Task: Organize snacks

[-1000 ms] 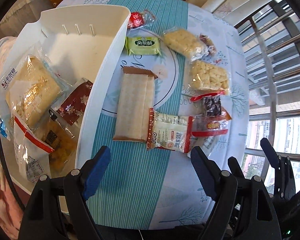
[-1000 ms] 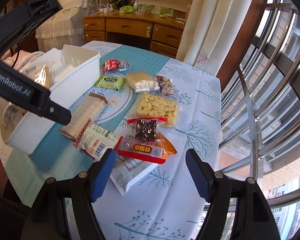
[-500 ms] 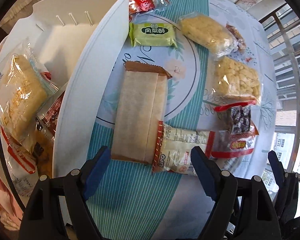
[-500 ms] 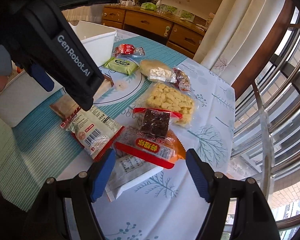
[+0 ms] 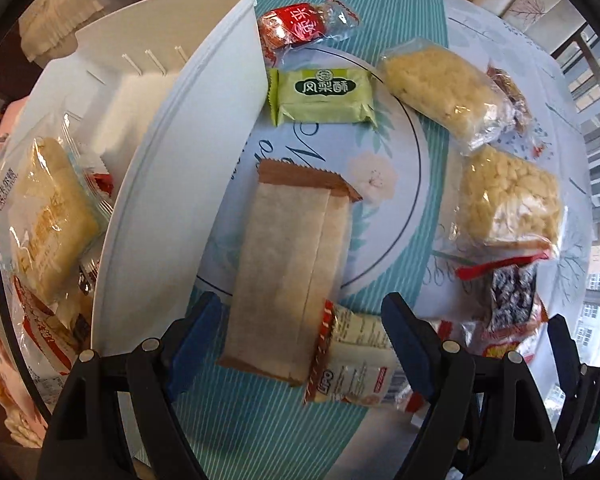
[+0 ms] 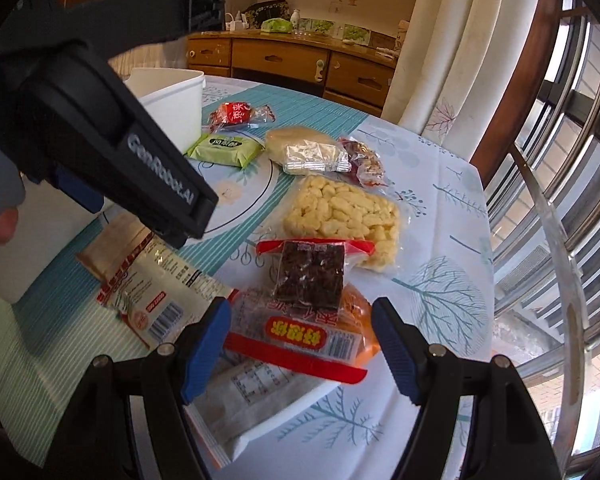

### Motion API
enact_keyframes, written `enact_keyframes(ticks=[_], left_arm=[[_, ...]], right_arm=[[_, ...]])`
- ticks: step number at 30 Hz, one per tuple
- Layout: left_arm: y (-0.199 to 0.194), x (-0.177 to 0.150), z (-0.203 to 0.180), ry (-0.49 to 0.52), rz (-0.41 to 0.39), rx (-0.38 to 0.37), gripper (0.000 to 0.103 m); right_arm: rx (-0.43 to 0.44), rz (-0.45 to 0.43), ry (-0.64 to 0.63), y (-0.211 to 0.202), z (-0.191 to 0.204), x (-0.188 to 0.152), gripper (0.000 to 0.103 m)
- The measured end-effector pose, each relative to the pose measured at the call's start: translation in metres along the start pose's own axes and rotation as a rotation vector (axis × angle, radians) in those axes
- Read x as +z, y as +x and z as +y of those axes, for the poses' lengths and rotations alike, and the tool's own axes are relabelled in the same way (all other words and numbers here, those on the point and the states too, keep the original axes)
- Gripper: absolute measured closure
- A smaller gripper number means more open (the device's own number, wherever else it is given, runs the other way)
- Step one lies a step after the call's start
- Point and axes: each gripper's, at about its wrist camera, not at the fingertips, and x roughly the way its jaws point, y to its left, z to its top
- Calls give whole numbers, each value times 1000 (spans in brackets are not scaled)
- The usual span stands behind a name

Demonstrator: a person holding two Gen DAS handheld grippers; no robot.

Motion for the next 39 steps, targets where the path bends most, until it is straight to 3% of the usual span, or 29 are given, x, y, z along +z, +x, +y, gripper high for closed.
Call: enact_keyframes(ticks=[10, 17, 24, 26, 27, 29, 36, 39], left_arm=[[21, 27, -37, 0, -37, 159, 21], [26, 34, -42, -23, -44, 163, 20], [23, 26, -23, -73, -38, 61, 37], [24, 27, -24, -62, -41, 61, 41], [26, 24, -19, -58, -46, 73, 48], [24, 22, -19, -42, -50, 79, 50], [10, 2, -20, 26, -41, 66, 67], [8, -3, -20, 34, -9, 30, 84]], right_arm=[[44, 22, 115, 21, -17, 4, 30], [67, 13, 143, 27, -19, 4, 33], [102, 23, 136, 25, -17, 7, 52], [115, 28, 135, 23, -16, 7, 56], [126, 31, 140, 23, -16, 8, 59], [140, 37, 151, 22, -16, 9, 62], [170, 78, 243, 22, -25, 11, 64], [174, 98, 301, 21, -33, 12, 64]])
